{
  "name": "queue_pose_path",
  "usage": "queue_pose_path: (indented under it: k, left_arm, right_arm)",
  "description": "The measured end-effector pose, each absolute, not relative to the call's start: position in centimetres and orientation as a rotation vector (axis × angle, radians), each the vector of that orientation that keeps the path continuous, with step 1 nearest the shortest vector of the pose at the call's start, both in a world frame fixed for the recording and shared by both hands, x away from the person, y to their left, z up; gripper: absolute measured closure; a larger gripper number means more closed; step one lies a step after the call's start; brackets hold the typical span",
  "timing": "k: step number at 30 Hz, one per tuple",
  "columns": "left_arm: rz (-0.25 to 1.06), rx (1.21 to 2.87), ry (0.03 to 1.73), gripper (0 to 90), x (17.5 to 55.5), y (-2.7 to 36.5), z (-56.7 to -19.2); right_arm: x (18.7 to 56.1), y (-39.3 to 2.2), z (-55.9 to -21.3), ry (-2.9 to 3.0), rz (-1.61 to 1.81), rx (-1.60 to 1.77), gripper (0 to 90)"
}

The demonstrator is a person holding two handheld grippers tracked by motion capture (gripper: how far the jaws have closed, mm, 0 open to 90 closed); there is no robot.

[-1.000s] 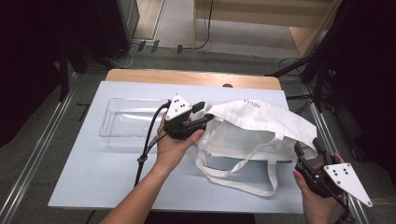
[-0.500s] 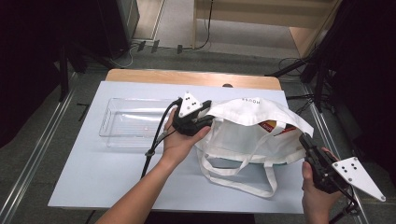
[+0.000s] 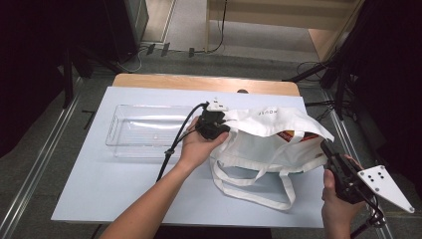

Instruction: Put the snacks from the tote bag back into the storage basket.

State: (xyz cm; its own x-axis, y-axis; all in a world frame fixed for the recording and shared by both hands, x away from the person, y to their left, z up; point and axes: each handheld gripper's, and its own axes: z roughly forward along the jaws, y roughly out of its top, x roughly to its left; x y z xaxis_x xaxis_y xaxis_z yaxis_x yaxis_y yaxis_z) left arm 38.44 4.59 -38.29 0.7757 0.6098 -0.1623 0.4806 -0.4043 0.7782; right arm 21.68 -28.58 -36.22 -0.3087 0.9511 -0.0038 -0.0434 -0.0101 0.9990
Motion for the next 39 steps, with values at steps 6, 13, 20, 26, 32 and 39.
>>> queue_pose_path:
  k: [6,13,20,26,32,39]
  left_arm:
    - [0.298,2.086,0.771,64.2,37.1,4.5,-38.8]
    - [0.381,1.963,0.724,36.0,34.1,5.9,-36.7]
    - [0.462,1.933,0.714,31.1,32.3,5.9,-35.8]
    - [0.358,1.923,0.673,19.9,31.7,8.4,-37.2]
    - [0.363,1.882,0.664,10.6,30.7,9.7,-38.0]
    - [0.481,1.936,0.627,14.8,30.0,6.4,-37.7]
  right_arm:
    - [22.2,-28.6,-36.0,1.382,1.470,1.024,90.0]
    - [21.9,-29.0,-36.3,1.368,1.491,1.047,90.0]
    - [21.8,-28.7,-36.2,1.365,1.489,1.043,90.0]
    - [21.8,-29.0,-36.2,1.353,1.487,1.054,90.0]
    - [22.0,-28.6,-36.1,1.351,1.485,1.053,90.0]
    - [22.1,-28.2,-36.1,1.353,1.488,1.047,90.0]
